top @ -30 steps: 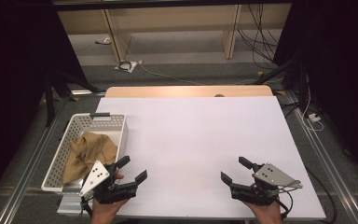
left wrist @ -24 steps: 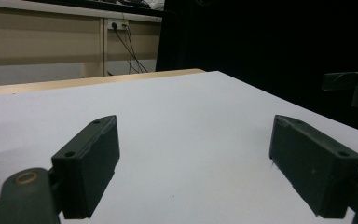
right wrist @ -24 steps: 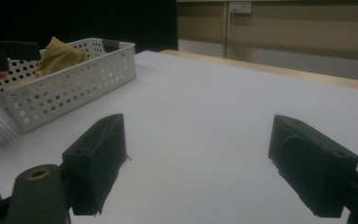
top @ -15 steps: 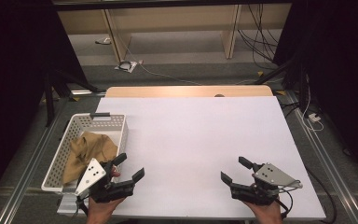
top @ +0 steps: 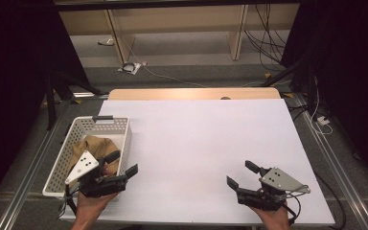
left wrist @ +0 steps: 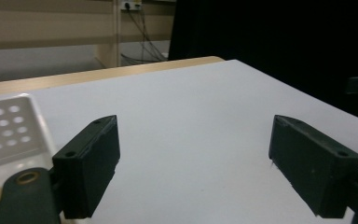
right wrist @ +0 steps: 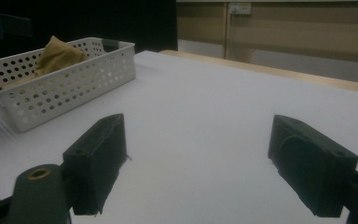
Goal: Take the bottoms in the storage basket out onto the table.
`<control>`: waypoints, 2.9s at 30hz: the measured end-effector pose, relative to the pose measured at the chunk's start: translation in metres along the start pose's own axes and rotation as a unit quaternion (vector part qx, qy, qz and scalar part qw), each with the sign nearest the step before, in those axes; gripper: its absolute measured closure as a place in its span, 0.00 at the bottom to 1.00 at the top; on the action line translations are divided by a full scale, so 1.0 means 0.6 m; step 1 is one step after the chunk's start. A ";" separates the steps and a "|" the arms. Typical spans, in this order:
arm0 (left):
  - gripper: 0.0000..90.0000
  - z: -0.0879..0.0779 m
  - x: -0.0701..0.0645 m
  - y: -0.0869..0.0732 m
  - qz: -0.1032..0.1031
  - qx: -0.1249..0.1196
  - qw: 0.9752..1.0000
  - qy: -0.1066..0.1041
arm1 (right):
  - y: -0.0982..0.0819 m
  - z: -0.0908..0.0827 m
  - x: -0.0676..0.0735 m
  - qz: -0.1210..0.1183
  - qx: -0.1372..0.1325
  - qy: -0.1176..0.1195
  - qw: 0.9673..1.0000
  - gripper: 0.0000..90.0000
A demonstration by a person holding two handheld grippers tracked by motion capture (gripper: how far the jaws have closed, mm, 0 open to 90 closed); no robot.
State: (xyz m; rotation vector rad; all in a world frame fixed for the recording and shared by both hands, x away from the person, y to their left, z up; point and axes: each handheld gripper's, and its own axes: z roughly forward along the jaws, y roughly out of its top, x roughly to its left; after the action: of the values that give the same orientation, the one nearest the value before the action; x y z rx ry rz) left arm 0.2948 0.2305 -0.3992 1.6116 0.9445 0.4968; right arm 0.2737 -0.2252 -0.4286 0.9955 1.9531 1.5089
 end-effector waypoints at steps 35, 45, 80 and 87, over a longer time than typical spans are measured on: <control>0.19 0.002 0.172 0.080 -0.050 0.197 0.970 0.137 | 0.000 0.010 0.001 -0.003 0.009 0.013 1.000 0.23; 0.19 0.024 0.206 0.068 -0.076 0.249 0.953 0.154 | 0.000 0.011 0.000 -0.002 0.007 0.017 1.000 0.23; 0.21 0.061 0.256 -0.002 -0.096 0.355 0.915 0.168 | -0.002 0.014 0.004 -0.006 0.016 0.026 1.000 0.23; 0.26 0.066 0.258 -0.008 -0.103 0.365 0.908 0.176 | -0.003 0.016 0.005 -0.006 0.016 0.029 0.999 0.23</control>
State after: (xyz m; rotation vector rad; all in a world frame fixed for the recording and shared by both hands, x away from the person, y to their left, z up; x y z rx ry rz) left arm 0.4141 0.3290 -0.4399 2.0833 1.6993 0.2969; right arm 0.2785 -0.2173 -0.4326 0.9623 2.0255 1.5202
